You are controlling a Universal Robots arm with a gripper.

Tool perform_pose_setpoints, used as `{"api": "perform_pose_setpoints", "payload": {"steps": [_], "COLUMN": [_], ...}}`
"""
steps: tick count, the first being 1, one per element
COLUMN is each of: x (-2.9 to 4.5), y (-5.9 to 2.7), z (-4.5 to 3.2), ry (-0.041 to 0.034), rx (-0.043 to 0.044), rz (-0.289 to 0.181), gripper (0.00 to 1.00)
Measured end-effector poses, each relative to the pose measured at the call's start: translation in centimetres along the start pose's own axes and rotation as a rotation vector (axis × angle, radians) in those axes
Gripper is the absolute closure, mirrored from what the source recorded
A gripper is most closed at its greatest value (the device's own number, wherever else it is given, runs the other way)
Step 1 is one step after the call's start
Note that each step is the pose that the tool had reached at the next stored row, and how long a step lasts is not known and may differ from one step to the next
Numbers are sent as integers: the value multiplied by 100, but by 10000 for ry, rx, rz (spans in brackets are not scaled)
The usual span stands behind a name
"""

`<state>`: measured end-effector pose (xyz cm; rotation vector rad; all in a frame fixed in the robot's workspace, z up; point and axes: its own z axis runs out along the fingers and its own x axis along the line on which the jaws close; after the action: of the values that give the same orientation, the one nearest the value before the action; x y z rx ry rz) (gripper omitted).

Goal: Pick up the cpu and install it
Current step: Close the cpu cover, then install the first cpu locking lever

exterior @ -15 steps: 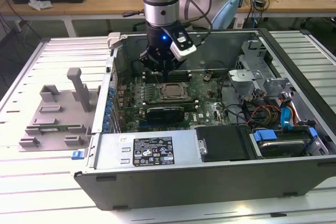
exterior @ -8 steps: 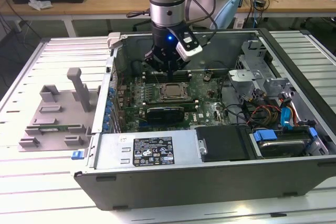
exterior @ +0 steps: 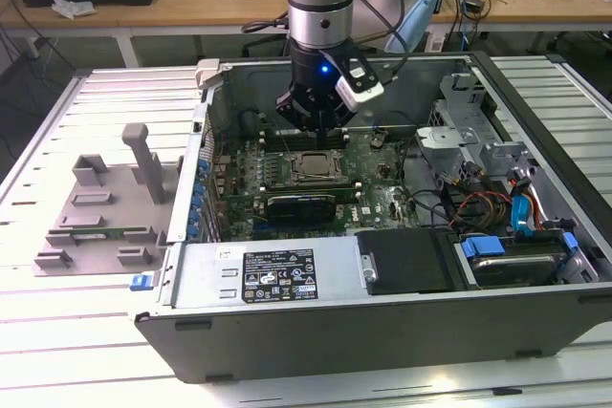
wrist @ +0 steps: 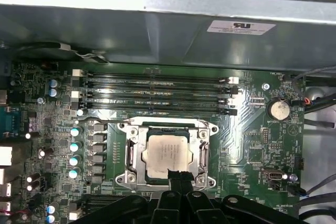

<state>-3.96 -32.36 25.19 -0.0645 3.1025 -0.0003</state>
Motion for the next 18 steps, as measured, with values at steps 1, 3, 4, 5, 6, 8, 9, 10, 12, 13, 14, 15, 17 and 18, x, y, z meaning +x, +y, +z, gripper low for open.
{"api": "perform_pose_setpoints", "payload": {"steps": [1, 3, 4, 5, 6, 8, 9, 10, 12, 13, 14, 15, 17, 18], "x": [-1, -6, -8, -11, -13, -18, -22, -23, -25, -26, -28, -30, -33, -30], "y": [0, 0, 0, 0, -1, -1, -1, -1, -1, -1, -1, -1, -1, 2], "z": [0, 0, 0, 0, 0, 1, 1, 1, 1, 1, 1, 1, 1, 1], "ry": [0, 0, 0, 0, 0, 0, 0, 0, 0, 0, 0, 0, 0, 0], "rx": [0, 0, 0, 0, 0, 0, 0, 0, 0, 0, 0, 0, 0, 1], "rz": [1, 1, 0, 1, 1, 1, 1, 1, 1, 1, 1, 1, 1, 2], "gripper": [89, 89, 89, 89, 89, 89, 89, 89, 89, 89, 89, 89, 89, 89]}}
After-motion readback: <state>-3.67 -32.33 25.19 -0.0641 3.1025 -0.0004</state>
